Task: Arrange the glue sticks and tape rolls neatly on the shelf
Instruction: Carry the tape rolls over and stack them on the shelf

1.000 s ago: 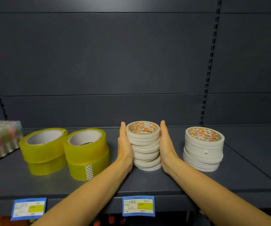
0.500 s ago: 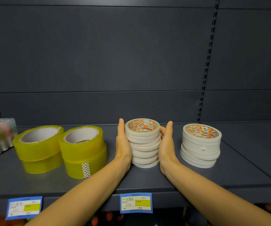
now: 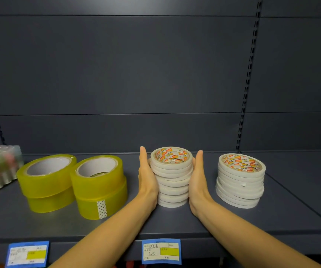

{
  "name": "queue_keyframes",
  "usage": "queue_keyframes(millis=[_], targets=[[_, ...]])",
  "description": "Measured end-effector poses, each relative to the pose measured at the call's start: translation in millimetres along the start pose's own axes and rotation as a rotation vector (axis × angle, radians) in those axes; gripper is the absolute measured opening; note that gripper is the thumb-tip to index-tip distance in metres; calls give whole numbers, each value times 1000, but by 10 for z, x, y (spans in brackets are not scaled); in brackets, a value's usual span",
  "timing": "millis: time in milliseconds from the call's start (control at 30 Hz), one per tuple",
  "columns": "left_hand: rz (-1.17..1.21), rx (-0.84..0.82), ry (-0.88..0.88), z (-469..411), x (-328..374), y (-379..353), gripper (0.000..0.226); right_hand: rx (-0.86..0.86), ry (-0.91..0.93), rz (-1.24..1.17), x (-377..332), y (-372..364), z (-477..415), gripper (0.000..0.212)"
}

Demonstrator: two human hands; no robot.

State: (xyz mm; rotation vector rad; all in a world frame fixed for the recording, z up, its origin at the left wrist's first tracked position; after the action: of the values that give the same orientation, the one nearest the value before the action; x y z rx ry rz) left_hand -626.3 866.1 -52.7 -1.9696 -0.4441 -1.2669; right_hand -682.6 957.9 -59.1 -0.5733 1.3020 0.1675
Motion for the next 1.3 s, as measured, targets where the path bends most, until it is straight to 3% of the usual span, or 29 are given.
queue_keyframes(millis=[167, 367, 933, 1300], targets=[[4, -91, -32, -15, 18, -48, 75, -16, -11, -18, -22, -23, 4, 66], [-33, -63, -62, -24, 6, -56, 66, 54, -34, 27, -38, -25, -3, 70], [-9, -57, 17, -27, -30, -52, 64, -1, 37, 31, -65, -68, 52, 65], [-65, -36, -2, 29, -36, -96, 64, 132, 75, 87, -89, 7, 37, 65]])
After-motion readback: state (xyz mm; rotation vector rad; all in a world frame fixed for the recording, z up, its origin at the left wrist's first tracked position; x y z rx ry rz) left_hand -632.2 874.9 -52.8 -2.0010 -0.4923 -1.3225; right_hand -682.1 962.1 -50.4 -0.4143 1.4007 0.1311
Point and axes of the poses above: each hand's wrist, its own z-axis away from the middle knuckle, its own y-axis out of the back of the hand, x = y × z, the point moved 3 cm from there along -z, towards the middle knuckle, and after that the axes turned 13 degrees about -y, right-handed, at the moved point
